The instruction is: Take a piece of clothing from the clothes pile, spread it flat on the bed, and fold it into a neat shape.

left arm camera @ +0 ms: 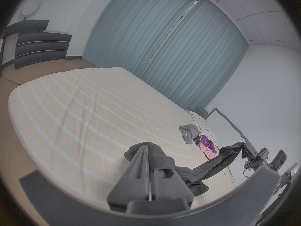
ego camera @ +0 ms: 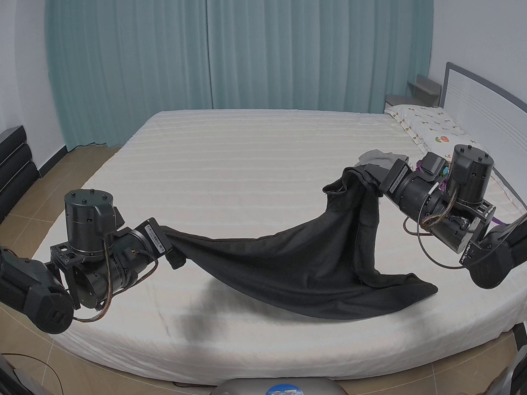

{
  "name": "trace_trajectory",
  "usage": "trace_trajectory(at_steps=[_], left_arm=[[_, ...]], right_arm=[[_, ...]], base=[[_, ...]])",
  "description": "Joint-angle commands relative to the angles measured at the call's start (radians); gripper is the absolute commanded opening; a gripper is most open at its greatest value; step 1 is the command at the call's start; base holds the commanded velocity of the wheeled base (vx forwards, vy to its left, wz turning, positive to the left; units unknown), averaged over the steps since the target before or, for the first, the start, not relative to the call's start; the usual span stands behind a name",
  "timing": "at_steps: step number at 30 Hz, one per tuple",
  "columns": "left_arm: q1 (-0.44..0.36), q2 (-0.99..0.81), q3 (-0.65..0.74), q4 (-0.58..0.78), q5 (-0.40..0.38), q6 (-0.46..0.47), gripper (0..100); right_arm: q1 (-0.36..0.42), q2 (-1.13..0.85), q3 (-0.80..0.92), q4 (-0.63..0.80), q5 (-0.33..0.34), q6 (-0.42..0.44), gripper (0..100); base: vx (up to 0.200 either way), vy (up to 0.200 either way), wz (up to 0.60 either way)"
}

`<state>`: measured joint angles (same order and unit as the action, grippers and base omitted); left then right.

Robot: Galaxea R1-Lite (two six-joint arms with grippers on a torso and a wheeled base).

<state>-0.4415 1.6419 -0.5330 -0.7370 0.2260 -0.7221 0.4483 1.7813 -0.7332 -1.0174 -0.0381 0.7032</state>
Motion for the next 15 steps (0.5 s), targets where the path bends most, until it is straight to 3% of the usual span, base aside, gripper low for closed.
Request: trace_trajectory(at_steps=[1, 15], left_arm=[[-0.006, -0.002, 0.013, 0.001, 0.000, -0.007, 0], [-0.040, -0.117, 0.087, 0.001, 0.001, -0.008, 0]], right_arm=[[0.000, -0.014, 0.021, -0.004, 0.000, 0.002, 0], [0.018, -0.200, 0.153, -0.007, 0.001, 0.004, 0]], base=[[0.000, 0.000, 0.00], [-0.200, 0.000, 0.00]])
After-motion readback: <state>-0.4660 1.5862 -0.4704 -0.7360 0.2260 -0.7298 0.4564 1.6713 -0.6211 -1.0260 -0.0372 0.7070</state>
